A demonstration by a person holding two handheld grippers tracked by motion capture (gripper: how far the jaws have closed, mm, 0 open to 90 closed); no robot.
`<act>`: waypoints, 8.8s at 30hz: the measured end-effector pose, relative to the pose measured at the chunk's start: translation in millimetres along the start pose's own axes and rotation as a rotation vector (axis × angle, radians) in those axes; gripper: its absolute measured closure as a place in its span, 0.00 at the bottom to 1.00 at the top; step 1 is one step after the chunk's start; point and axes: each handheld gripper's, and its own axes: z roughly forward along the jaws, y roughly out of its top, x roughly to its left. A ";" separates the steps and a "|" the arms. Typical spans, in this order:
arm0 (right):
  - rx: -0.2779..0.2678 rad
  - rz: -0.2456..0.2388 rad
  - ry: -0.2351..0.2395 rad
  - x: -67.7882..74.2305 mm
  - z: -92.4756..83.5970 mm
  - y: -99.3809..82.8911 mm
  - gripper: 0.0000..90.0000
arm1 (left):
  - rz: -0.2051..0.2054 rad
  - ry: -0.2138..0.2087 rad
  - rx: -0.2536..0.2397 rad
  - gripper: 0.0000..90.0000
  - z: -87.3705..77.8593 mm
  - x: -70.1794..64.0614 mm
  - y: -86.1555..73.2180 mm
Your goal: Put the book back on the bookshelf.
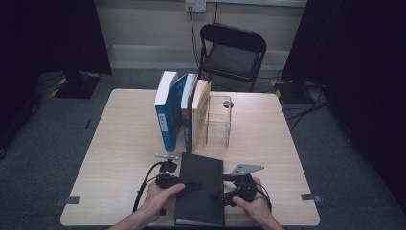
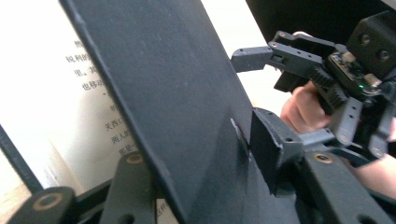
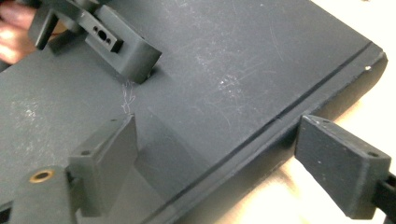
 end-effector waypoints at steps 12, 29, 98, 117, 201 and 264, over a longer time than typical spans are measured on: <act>-0.028 0.027 -0.006 -9.3 -9.9 -1.7 0.19 | 0.072 -0.002 -0.009 0.71 -4.1 -9.8 3.3; -0.050 0.031 -0.001 -11.1 -13.7 -0.7 0.17 | 0.235 0.097 -0.092 0.74 -23.1 -42.8 1.3; -0.204 -0.293 0.265 33.4 -42.6 68.7 0.45 | 0.745 0.145 -0.142 0.64 -57.4 -70.5 -33.2; -0.245 -0.258 0.208 43.3 -34.0 57.6 0.44 | 0.661 0.252 -0.173 0.46 -71.4 -53.0 -38.4; -0.314 -0.037 -0.150 36.1 -55.1 53.2 0.60 | 0.453 0.884 -0.091 0.17 -99.7 60.3 -4.2; -0.393 0.119 -0.580 -23.5 -6.7 122.8 0.60 | 0.329 0.880 -0.161 0.00 -105.5 74.8 -4.5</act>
